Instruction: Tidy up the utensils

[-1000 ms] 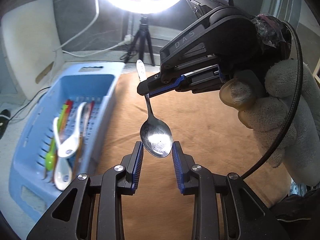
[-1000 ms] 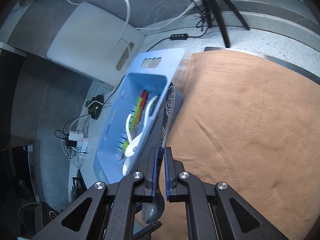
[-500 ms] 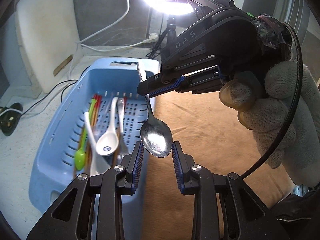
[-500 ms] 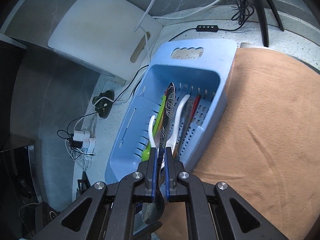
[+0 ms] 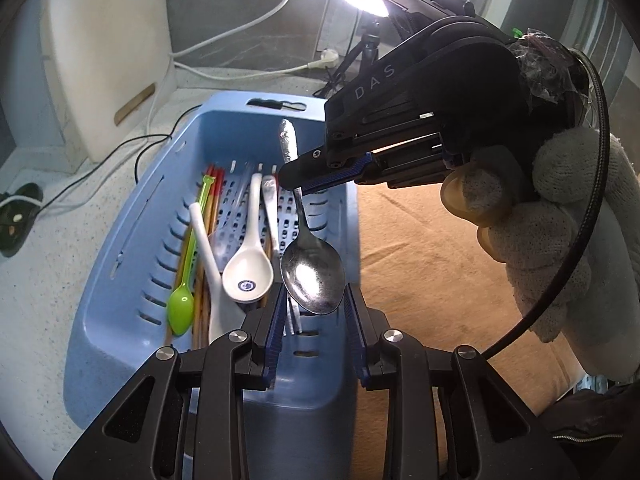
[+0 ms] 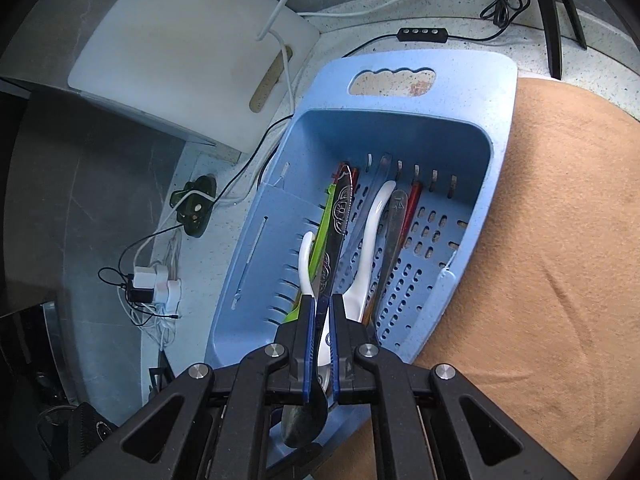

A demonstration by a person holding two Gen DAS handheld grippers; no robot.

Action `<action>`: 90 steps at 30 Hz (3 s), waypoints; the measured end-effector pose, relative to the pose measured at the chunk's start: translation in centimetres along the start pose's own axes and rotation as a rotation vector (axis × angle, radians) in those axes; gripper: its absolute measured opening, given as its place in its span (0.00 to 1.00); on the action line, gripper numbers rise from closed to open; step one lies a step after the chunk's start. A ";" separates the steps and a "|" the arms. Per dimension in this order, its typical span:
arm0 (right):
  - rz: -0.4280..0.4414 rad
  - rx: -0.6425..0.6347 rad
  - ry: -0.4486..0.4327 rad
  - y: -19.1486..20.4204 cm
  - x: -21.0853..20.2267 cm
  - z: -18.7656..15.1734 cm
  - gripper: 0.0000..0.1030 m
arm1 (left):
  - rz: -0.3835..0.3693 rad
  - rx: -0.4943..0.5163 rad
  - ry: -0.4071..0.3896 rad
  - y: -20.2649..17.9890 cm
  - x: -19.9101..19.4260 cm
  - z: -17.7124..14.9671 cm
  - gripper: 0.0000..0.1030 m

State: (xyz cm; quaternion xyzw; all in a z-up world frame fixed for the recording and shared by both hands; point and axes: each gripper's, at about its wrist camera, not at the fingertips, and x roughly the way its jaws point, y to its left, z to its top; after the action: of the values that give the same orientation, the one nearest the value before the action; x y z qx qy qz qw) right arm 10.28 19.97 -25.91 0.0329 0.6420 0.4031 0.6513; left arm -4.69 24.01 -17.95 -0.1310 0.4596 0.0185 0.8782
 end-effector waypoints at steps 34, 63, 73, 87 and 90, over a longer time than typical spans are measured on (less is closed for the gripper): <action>-0.060 -0.118 -0.038 0.4 -2.5 -0.9 0.21 | 0.099 -0.065 -0.007 0.6 -0.9 0.6 0.26; -0.203 -0.400 -0.330 -1.7 -12.8 -7.2 0.73 | 0.270 -0.125 -0.095 -5.1 -5.4 1.0 0.68; -0.211 -0.440 -0.402 -0.7 -16.5 -10.0 0.76 | 0.320 -0.155 -0.161 -6.8 -8.1 1.4 0.79; -0.209 -0.447 -0.448 -0.9 -19.2 -11.0 0.76 | 0.326 -0.165 -0.189 -7.9 -9.3 2.3 0.79; -0.205 -0.435 -0.449 -1.2 -19.3 -10.8 0.76 | 0.325 -0.160 -0.189 -8.0 -9.2 2.6 0.79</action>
State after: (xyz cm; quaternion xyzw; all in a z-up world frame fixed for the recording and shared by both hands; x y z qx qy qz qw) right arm 4.41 3.13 -12.85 -0.0839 0.3809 0.4458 0.8057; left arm -6.75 17.74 -7.35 -0.1221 0.3874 0.2089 0.8896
